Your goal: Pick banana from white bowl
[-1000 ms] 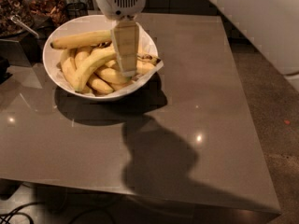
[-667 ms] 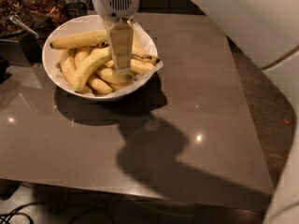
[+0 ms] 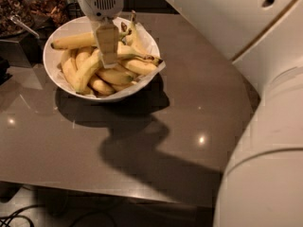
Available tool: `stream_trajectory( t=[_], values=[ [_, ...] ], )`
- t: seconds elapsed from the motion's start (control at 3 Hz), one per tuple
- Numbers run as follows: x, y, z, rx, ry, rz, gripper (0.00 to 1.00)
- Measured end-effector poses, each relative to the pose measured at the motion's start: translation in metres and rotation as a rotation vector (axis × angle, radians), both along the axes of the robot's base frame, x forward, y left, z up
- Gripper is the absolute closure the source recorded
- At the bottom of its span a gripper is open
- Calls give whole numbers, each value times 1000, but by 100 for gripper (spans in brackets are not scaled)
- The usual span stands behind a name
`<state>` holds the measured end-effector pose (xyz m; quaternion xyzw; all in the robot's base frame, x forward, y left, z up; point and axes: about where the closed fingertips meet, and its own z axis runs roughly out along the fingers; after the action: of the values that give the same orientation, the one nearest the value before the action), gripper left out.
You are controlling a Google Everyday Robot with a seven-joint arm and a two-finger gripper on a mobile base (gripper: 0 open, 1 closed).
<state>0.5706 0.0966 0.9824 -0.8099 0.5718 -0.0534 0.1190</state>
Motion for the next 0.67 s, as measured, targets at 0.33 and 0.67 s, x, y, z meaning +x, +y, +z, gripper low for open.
stream_trajectory(
  t=[0.33, 0.67],
  values=[
    [10, 11, -5, -9, 2, 6, 43],
    [19, 13, -11, -24, 4, 3, 42]
  ],
)
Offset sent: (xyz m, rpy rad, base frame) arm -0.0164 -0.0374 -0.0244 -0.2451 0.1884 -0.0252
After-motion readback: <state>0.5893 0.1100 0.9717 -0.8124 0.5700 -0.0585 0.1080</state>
